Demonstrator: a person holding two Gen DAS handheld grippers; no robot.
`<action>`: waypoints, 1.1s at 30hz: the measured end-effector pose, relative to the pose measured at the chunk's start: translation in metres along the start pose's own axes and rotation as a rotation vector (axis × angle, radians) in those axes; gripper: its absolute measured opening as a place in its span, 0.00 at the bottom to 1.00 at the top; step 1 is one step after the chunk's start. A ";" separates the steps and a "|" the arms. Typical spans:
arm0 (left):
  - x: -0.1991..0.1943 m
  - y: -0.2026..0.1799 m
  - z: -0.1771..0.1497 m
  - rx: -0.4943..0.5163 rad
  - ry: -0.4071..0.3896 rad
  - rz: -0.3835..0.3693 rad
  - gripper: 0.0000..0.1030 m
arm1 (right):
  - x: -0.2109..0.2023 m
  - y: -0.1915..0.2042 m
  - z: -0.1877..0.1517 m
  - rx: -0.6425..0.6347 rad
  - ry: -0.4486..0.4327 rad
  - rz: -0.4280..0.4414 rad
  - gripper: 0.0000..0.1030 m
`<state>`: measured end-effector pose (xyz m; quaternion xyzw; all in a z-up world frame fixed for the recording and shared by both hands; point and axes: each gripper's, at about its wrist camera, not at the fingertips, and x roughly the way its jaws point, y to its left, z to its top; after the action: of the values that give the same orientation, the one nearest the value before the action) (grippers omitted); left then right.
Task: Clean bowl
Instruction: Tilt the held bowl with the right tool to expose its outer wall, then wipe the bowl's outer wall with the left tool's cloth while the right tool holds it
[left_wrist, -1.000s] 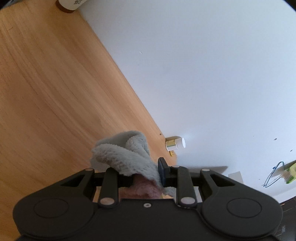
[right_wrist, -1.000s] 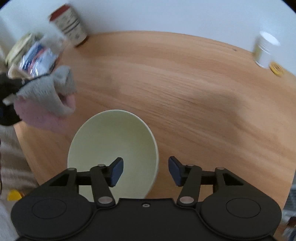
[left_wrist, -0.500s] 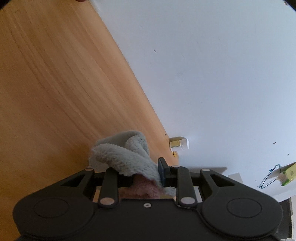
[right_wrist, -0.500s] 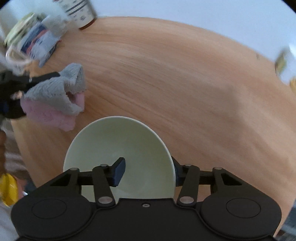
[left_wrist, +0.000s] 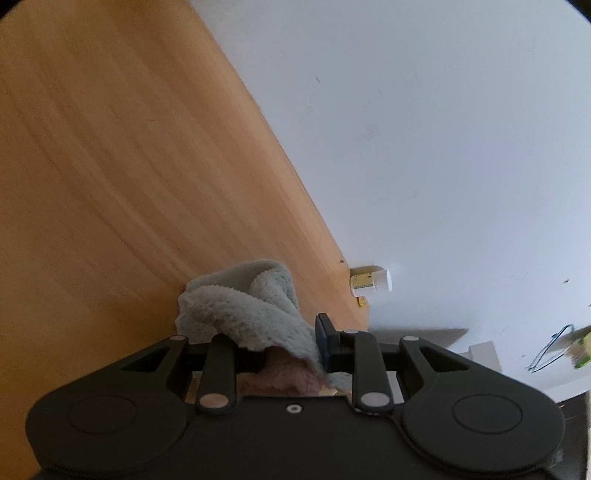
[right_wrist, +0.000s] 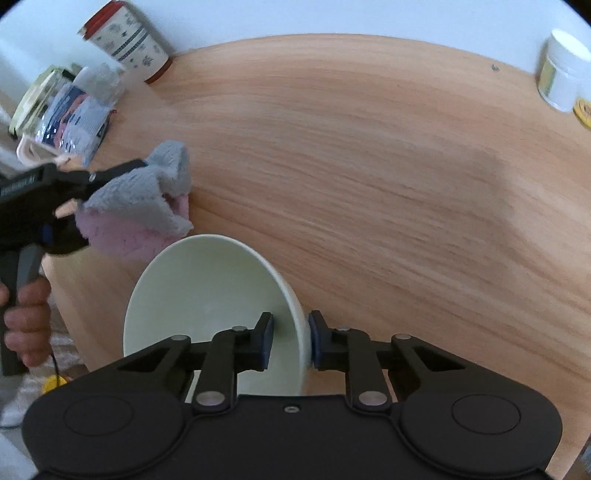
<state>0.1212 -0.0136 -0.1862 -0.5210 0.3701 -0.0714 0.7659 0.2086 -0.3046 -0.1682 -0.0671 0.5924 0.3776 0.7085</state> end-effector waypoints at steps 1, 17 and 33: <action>0.001 -0.003 0.001 0.004 0.006 0.006 0.23 | 0.000 0.006 0.000 -0.031 -0.010 -0.017 0.21; -0.006 -0.059 0.006 0.121 0.050 0.047 0.23 | -0.010 0.120 -0.047 -0.767 -0.217 -0.430 0.12; 0.014 -0.085 -0.020 0.112 0.173 -0.073 0.23 | -0.036 0.158 -0.068 -0.871 -0.402 -0.660 0.13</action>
<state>0.1419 -0.0733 -0.1238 -0.4824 0.4108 -0.1645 0.7559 0.0577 -0.2459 -0.1001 -0.4604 0.1839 0.3509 0.7944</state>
